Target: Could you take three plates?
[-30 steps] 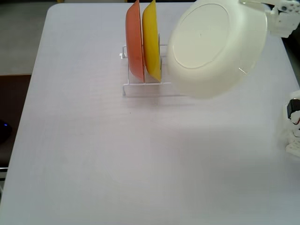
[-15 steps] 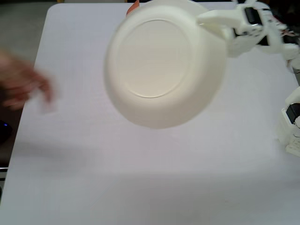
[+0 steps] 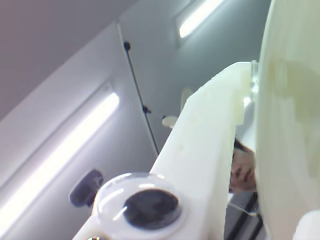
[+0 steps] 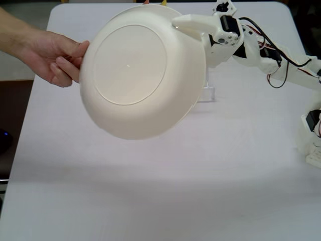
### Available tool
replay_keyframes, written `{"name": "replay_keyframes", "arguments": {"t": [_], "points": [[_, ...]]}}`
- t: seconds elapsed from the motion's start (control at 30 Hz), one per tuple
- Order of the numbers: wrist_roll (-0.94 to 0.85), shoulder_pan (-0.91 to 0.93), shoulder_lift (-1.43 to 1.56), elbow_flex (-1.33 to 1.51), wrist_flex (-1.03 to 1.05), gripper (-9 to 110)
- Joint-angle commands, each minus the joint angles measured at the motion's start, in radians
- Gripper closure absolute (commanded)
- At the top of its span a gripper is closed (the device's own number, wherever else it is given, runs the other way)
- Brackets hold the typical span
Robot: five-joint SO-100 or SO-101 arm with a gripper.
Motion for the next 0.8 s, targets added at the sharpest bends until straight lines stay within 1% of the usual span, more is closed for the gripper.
{"name": "replay_keyframes", "arguments": {"t": [0.0, 0.07, 0.13, 0.23, 0.3, 0.4, 0.63, 0.77], "points": [[0.000, 0.031, 0.025, -0.074, 0.005, 100], [-0.021, 0.043, 0.035, -0.074, 0.052, 89], [-0.049, 0.055, 0.052, -0.074, 0.110, 75], [-0.066, 0.072, 0.086, -0.074, 0.218, 62], [-0.071, 0.084, 0.112, -0.074, 0.281, 60], [-0.071, 0.109, 0.161, -0.064, 0.388, 60], [-0.103, 0.207, 0.328, 0.115, 0.525, 58], [-0.103, 0.299, 0.403, 0.232, 0.561, 64]]}}
